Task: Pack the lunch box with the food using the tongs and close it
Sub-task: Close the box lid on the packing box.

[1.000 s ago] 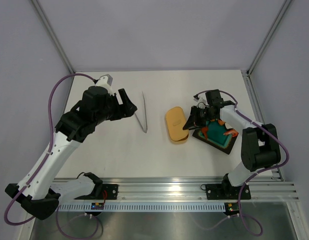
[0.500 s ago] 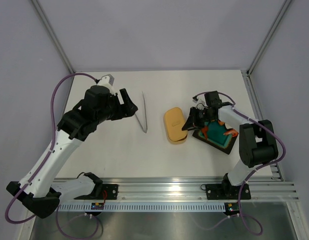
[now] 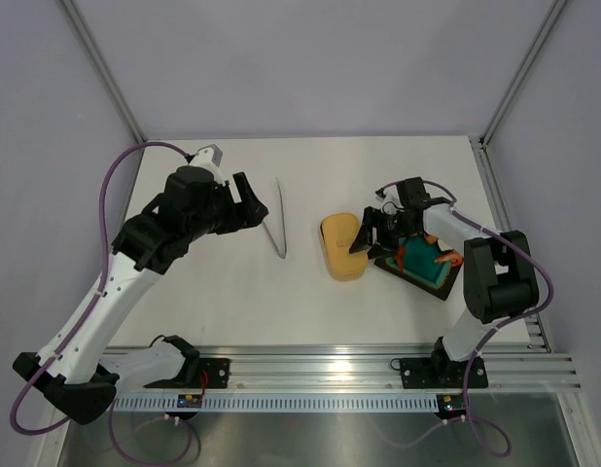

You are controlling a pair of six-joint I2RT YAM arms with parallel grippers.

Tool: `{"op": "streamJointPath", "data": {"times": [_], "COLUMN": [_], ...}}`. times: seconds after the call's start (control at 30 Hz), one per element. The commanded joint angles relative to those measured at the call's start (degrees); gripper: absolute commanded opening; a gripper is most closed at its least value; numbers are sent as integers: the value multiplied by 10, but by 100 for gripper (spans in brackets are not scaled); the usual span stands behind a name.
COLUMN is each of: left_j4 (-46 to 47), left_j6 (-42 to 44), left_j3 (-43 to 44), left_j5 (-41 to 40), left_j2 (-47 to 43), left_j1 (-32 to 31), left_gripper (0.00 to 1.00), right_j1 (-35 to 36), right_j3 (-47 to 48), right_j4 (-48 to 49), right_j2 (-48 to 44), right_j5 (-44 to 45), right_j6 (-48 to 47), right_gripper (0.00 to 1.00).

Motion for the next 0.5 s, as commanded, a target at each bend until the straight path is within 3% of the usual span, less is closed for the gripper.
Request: {"op": "streamJointPath", "data": {"times": [0.0, 0.2, 0.37, 0.47], "left_j4": [26, 33, 39, 42], "left_j6": [5, 4, 2, -1], "left_j3": [-1, -3, -8, -11], "left_j5": [-5, 2, 6, 16], "left_j2": [5, 11, 11, 12], "left_j1": [-1, 0, 0, 0], "left_gripper": [81, 81, 81, 81], "right_j1": [-1, -1, -1, 1], "right_j3": [26, 61, 89, 94], "right_j4": [-30, -86, -103, -88], "right_j2": [-30, -79, -89, -73], "right_j5": [38, 81, 138, 206], "right_j6": [-5, -8, 12, 50], "right_gripper": [70, 79, 81, 62]}}
